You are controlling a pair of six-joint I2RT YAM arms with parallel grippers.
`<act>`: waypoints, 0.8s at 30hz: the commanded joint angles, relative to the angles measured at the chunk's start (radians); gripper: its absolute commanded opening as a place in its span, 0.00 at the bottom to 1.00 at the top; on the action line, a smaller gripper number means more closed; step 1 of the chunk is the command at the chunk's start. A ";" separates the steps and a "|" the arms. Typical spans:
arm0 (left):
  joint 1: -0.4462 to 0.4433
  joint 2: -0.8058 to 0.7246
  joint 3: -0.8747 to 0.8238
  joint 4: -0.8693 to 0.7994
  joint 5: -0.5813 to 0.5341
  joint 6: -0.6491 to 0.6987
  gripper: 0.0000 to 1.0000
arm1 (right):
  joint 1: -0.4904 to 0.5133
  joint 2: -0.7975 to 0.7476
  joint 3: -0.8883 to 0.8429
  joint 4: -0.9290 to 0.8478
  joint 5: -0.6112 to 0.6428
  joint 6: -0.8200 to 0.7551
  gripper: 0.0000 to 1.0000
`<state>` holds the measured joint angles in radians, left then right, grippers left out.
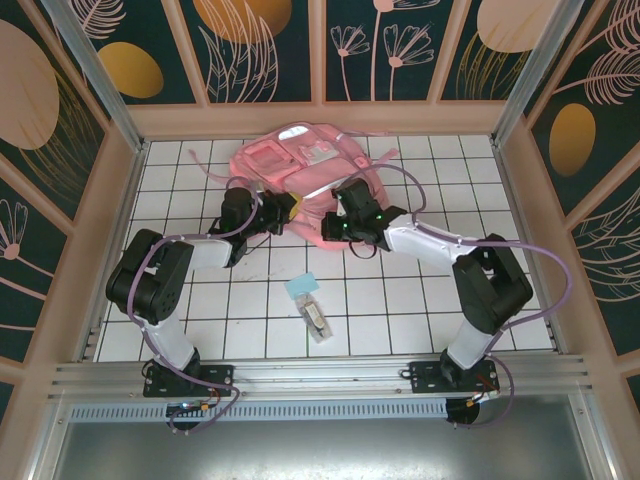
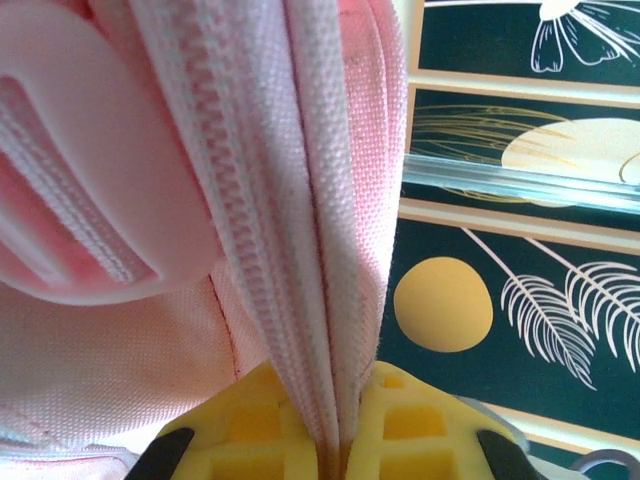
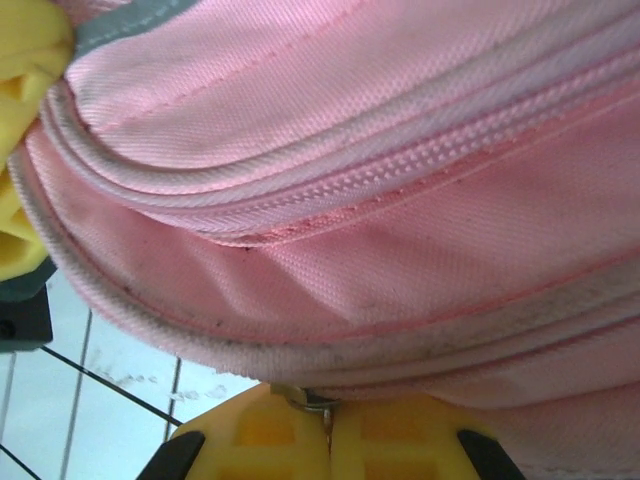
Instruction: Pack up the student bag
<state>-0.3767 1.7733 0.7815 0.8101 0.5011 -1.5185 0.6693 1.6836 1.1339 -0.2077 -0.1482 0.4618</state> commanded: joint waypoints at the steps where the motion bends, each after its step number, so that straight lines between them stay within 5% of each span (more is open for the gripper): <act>1: 0.044 -0.045 0.041 0.041 0.013 0.055 0.00 | -0.080 -0.042 0.039 -0.239 0.142 -0.193 0.00; 7: 0.070 -0.053 0.058 -0.010 0.028 0.087 0.00 | -0.258 -0.025 0.055 -0.337 0.140 -0.294 0.00; 16: 0.090 -0.066 0.092 -0.067 0.075 0.143 0.00 | -0.381 0.017 0.095 -0.348 0.209 -0.348 0.00; 24: 0.113 0.128 0.272 -0.098 0.105 0.232 0.00 | -0.311 -0.101 -0.005 -0.325 -0.211 -0.318 0.00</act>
<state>-0.3229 1.8416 0.9543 0.6472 0.6949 -1.3659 0.3679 1.6634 1.1774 -0.4175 -0.2634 0.1295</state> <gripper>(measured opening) 0.075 0.054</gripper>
